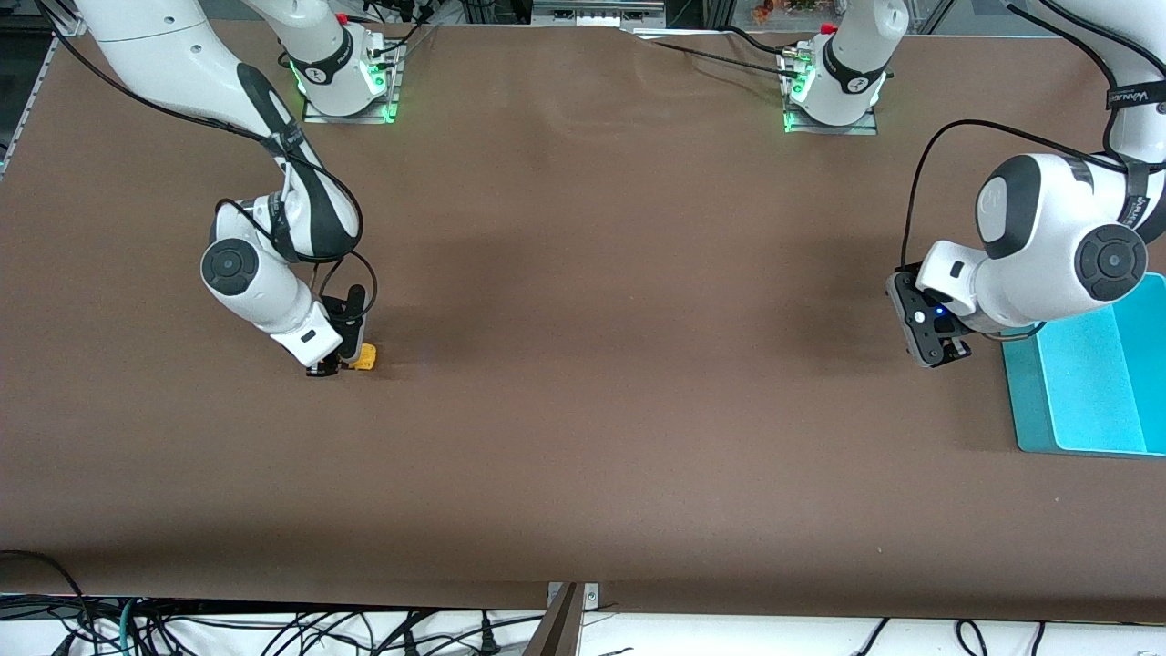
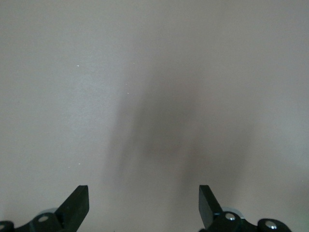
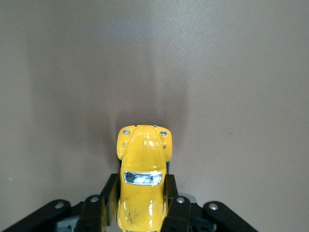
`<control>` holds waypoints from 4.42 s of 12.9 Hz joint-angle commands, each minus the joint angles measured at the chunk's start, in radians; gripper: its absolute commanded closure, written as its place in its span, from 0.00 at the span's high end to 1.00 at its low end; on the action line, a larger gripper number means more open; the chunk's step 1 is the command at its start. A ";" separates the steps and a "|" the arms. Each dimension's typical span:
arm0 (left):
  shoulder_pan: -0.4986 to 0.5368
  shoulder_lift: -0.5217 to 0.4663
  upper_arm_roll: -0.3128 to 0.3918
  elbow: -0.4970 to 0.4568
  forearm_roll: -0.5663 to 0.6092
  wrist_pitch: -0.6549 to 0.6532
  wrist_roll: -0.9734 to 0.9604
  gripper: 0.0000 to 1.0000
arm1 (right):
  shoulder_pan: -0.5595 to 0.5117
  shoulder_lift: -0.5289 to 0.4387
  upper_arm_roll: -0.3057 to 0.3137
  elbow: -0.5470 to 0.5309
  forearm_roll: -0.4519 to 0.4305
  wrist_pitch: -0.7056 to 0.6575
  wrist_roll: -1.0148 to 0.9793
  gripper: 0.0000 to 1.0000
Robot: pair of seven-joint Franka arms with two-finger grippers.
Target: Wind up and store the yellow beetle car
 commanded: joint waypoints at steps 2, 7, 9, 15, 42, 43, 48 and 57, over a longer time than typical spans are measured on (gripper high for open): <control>-0.006 -0.038 -0.003 -0.044 0.015 0.019 0.025 1.00 | -0.045 0.002 0.016 -0.028 0.008 0.013 -0.045 0.43; -0.006 -0.037 -0.003 -0.049 0.018 0.033 0.060 1.00 | -0.089 0.009 0.016 -0.028 0.008 0.013 -0.077 0.43; -0.006 -0.037 -0.003 -0.052 0.020 0.042 0.060 1.00 | -0.112 0.013 0.016 -0.028 0.008 0.016 -0.102 0.43; -0.008 -0.037 -0.004 -0.066 0.018 0.057 0.062 1.00 | -0.181 0.018 0.016 -0.044 0.008 0.020 -0.205 0.43; -0.006 -0.043 -0.004 -0.086 0.015 0.073 0.060 1.00 | -0.451 0.067 0.107 0.015 0.061 0.003 -0.508 1.00; -0.006 -0.043 -0.004 -0.086 0.015 0.073 0.060 1.00 | -0.451 0.067 0.107 0.015 0.063 -0.003 -0.508 1.00; -0.006 -0.041 -0.004 -0.086 0.015 0.073 0.060 1.00 | -0.451 0.061 0.107 0.016 0.063 -0.008 -0.508 1.00; 0.012 -0.040 -0.001 -0.230 0.015 0.278 0.247 1.00 | -0.451 0.053 0.125 0.065 0.063 -0.077 -0.490 1.00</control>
